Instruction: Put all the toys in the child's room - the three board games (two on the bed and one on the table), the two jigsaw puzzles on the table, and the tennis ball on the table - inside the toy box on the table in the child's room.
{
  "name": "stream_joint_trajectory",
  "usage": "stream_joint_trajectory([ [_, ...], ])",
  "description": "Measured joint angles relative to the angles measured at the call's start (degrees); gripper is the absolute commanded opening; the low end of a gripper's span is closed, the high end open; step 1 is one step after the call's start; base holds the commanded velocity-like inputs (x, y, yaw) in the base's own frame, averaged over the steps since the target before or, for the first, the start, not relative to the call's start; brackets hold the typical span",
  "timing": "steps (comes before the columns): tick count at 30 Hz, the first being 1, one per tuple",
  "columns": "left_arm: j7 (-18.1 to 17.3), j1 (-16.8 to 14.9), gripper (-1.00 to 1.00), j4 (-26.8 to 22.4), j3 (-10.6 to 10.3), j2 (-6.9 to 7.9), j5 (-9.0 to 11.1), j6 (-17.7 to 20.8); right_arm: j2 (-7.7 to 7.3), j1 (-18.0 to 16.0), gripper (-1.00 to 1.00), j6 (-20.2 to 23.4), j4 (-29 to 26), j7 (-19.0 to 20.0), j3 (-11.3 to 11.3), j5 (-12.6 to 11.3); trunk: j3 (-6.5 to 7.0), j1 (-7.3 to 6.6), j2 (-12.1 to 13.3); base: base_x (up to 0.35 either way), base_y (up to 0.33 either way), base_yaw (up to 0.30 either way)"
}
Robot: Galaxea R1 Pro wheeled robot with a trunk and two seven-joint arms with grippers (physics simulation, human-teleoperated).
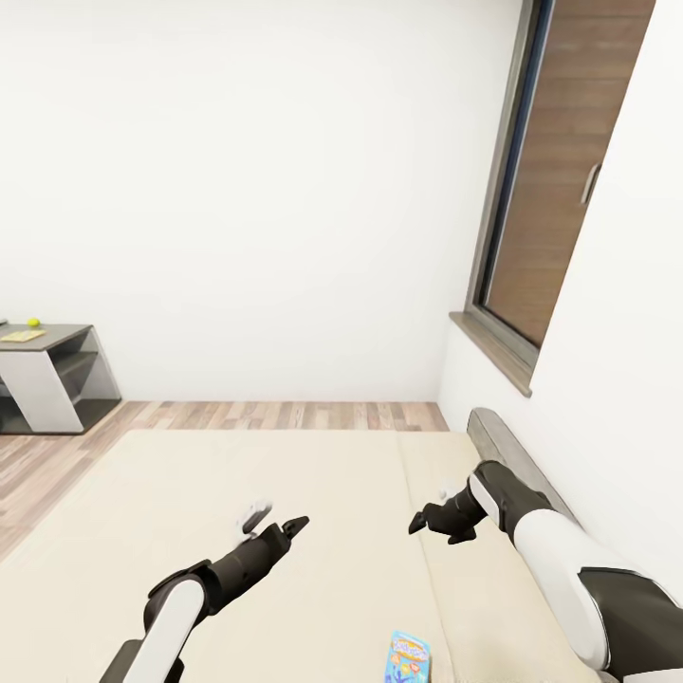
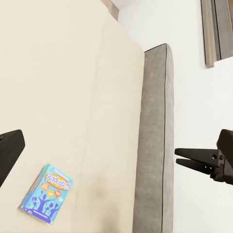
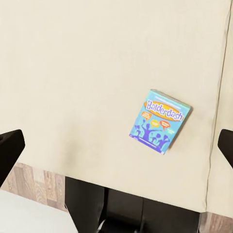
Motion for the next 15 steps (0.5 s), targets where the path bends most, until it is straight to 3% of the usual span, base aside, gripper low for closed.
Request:
stream_joint_trajectory([
  [8,-1.8,0.2,1.0,0.0,0.1,0.3,0.0,-0.1,0.0,0.0,1.0,0.0,0.2,0.0,-0.1,0.0,-0.75,0.0,0.0,0.0,0.0,0.0],
  [15,-5.9,0.5,1.0,0.2,0.1,0.5,-0.4,-0.3,0.12,0.1,1.0,-0.8,0.4,-0.1,0.0,0.0,-1.41,0.0,0.0,0.0,0.0,0.0],
])
